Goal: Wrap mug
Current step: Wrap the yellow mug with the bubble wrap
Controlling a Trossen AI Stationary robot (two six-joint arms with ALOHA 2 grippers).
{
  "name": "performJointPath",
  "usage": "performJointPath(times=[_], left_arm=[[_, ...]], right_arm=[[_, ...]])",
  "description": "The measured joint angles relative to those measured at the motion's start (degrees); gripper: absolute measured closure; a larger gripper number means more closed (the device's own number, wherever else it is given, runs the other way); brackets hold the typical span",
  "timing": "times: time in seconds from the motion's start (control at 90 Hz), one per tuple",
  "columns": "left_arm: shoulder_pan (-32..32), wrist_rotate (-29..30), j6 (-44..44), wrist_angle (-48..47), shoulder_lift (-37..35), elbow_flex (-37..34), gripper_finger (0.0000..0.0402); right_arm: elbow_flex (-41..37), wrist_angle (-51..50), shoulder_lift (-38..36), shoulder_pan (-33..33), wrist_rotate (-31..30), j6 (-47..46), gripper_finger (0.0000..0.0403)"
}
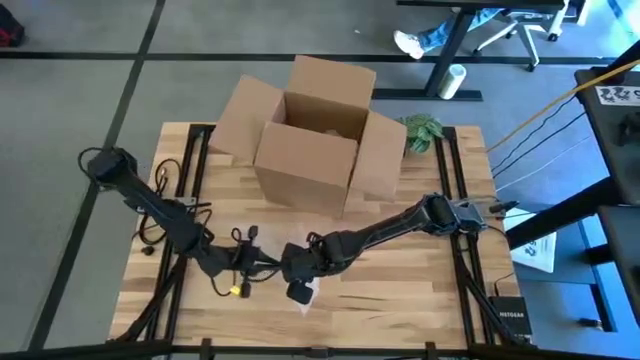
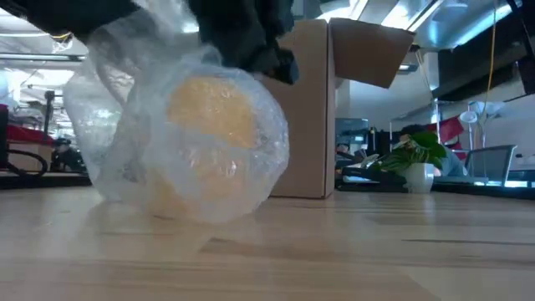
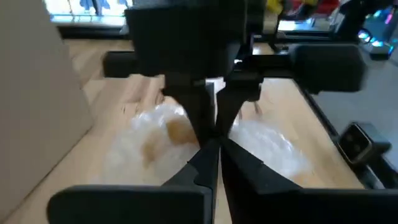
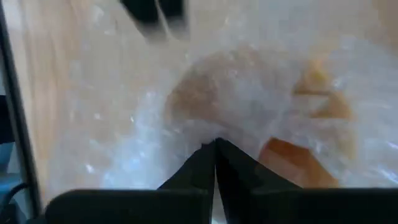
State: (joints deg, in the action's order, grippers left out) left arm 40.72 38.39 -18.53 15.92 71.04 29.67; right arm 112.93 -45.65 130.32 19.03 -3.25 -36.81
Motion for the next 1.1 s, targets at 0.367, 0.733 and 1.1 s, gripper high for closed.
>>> performJointPath(times=[0.367, 0.733, 1.1], left_arm=[[10.17, 4.42, -29.66, -26.59, -3.78, -1.97, 0.0401], [8.64, 17.64, -28.24, -9.22, 0.81, -10.66, 0.0401], [4.34, 7.91, 5.39, 30.28, 0.84, -13.09, 0.0402]], right_arm=[[-5.39, 9.43, -0.09, -2.75, 8.07, 5.10, 0.0403], [-5.04, 9.60, -0.09, -2.49, 15.07, 11.83, 0.0403], [-4.97, 9.71, 0.00, -2.56, 14.83, 11.82, 0.0403]])
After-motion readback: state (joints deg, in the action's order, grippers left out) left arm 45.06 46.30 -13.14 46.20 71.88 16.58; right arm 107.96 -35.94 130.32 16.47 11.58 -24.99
